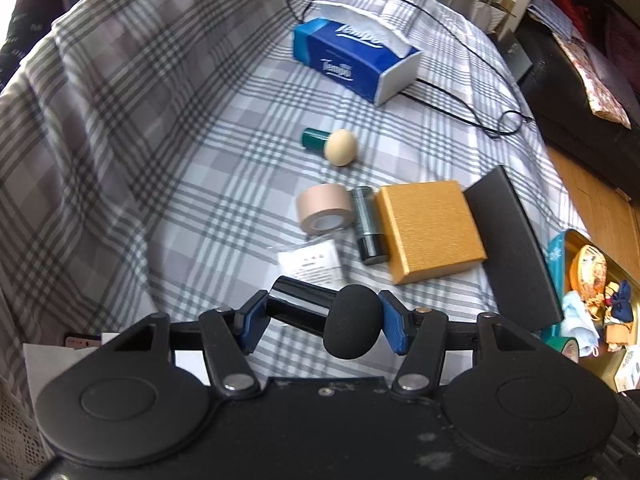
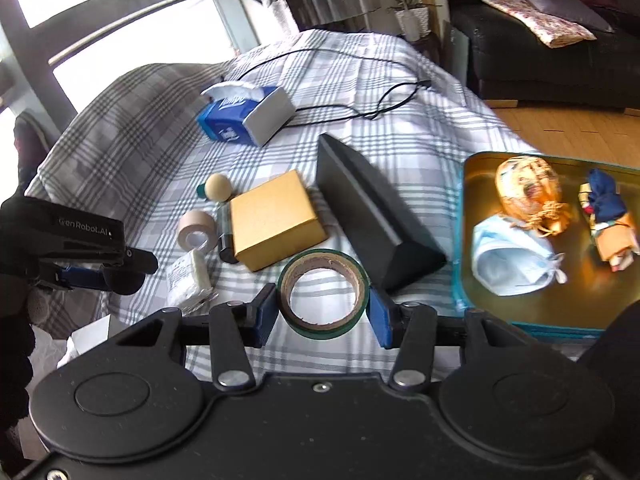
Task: Organize soft objects
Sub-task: 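Carry the sponge brush with the left tool while the right tool drops the tape in the tray, then open the left tool to drop the sponge brush into the gold tray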
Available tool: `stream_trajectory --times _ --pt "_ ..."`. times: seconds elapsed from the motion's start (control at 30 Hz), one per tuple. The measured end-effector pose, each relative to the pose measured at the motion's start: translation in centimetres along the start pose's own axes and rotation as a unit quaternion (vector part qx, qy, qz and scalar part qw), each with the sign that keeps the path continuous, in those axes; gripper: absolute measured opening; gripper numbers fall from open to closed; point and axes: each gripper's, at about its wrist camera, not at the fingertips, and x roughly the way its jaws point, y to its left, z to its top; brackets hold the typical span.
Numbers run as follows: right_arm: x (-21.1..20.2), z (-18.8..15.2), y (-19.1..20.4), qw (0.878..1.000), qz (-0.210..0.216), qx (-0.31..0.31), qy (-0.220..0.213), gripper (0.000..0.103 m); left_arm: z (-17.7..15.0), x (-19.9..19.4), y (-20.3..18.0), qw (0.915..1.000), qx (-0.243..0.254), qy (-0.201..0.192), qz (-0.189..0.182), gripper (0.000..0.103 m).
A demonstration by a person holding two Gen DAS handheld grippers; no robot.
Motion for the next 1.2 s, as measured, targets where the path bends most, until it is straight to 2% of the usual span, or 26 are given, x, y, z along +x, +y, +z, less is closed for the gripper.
stream_trajectory --times 0.2,0.4,0.53,0.7,0.83,0.87,0.9,0.97,1.03,1.2 --pt "-3.9 2.4 -5.6 0.994 -0.074 0.068 -0.04 0.049 -0.6 -0.4 -7.5 0.9965 0.067 0.003 -0.05 0.055" --pt "-6.5 4.1 -10.8 0.979 -0.155 0.112 -0.073 0.049 -0.6 -0.1 -15.5 0.9872 0.127 0.015 -0.095 0.055" --pt "-7.1 4.5 -13.6 0.97 -0.186 0.137 -0.08 0.049 -0.8 0.6 -20.6 0.9796 0.16 0.028 -0.118 0.055" --pt "-6.9 4.9 -15.7 0.962 -0.217 0.15 -0.077 0.049 -1.4 1.4 -24.9 0.9707 0.193 0.043 -0.137 0.055" --pt "-6.8 5.0 -16.5 0.959 -0.227 0.153 -0.074 0.049 -1.5 2.2 -27.4 0.9676 0.204 0.05 -0.139 0.056" --pt "-6.8 5.1 -16.7 0.959 -0.227 0.153 -0.074 0.049 -1.5 2.4 -27.8 0.9668 0.207 0.05 -0.141 0.06" --pt "-6.7 5.1 -16.8 0.959 -0.227 0.153 -0.073 0.049 -1.6 2.5 -28.0 0.9656 0.211 0.05 -0.143 0.069" --pt "-6.6 5.2 -16.9 0.959 -0.227 0.151 -0.071 0.049 -1.7 2.4 -28.5 0.9647 0.218 0.043 -0.142 0.081" --pt "-6.5 5.2 -17.0 0.96 -0.226 0.15 -0.068 0.05 -1.9 2.5 -28.9 0.9637 0.223 0.041 -0.141 0.082" --pt "-6.0 5.1 -17.0 0.961 -0.224 0.151 -0.063 0.06 -1.9 3.0 -28.5 0.9653 0.215 0.05 -0.139 0.086"
